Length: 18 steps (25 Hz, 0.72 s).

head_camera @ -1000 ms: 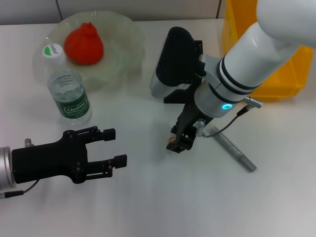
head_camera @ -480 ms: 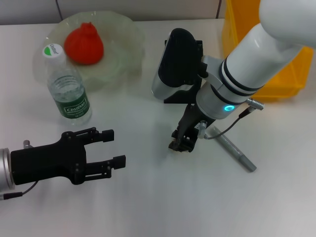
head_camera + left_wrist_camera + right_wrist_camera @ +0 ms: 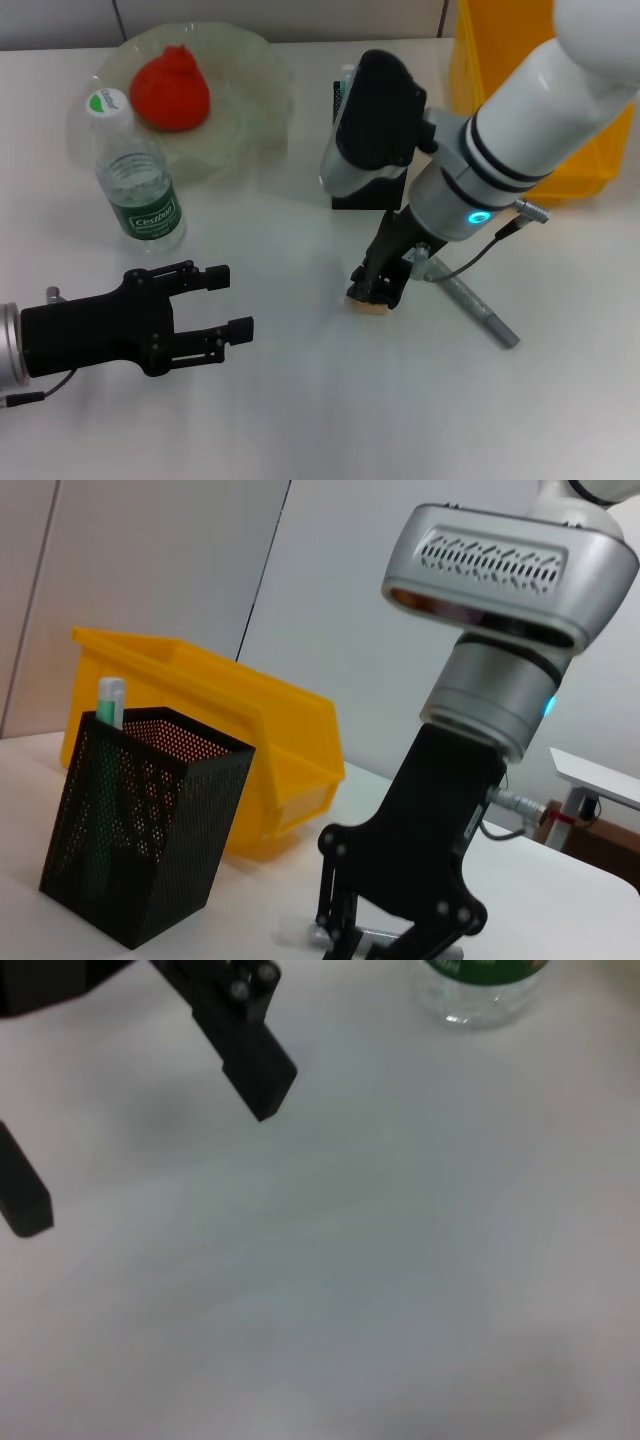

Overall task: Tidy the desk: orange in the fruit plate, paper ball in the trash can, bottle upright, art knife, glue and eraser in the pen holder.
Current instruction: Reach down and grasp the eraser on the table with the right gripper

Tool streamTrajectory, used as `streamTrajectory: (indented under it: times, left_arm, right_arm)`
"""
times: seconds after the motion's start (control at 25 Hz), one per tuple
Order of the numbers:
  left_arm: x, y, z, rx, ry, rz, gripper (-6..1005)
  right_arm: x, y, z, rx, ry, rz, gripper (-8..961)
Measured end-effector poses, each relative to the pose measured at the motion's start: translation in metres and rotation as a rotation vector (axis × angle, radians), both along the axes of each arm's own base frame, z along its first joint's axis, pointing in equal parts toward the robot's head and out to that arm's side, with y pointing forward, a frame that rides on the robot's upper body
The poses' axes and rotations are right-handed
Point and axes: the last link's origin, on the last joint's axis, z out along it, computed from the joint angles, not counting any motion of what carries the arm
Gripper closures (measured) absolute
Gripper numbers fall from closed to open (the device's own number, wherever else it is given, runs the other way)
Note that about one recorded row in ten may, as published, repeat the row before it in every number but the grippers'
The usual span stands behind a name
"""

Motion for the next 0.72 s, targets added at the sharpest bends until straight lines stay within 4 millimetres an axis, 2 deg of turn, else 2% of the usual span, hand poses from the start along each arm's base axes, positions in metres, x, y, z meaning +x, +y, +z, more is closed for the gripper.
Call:
streamTrajectory:
  times: [0.08, 0.48, 0.72]
  left_arm:
    - [0.0, 0.0, 0.0, 0.0, 0.0, 0.0, 214]
    - [0.0015, 0.0, -0.0009, -0.004, -0.004, -0.005, 214]
    - [0.0027, 0.0005, -0.002, -0.005, -0.006, -0.007, 214]
  right_arm:
    - [-0.0003, 0.0003, 0.0051, 0.006, 0.015, -0.006, 835]
    - [0.0052, -0.0013, 0.0054, -0.007, -0.017, -0.006, 848]
    - [0.0048, -0.0006, 0.0035, -0.004, -0.018, 0.006, 592]
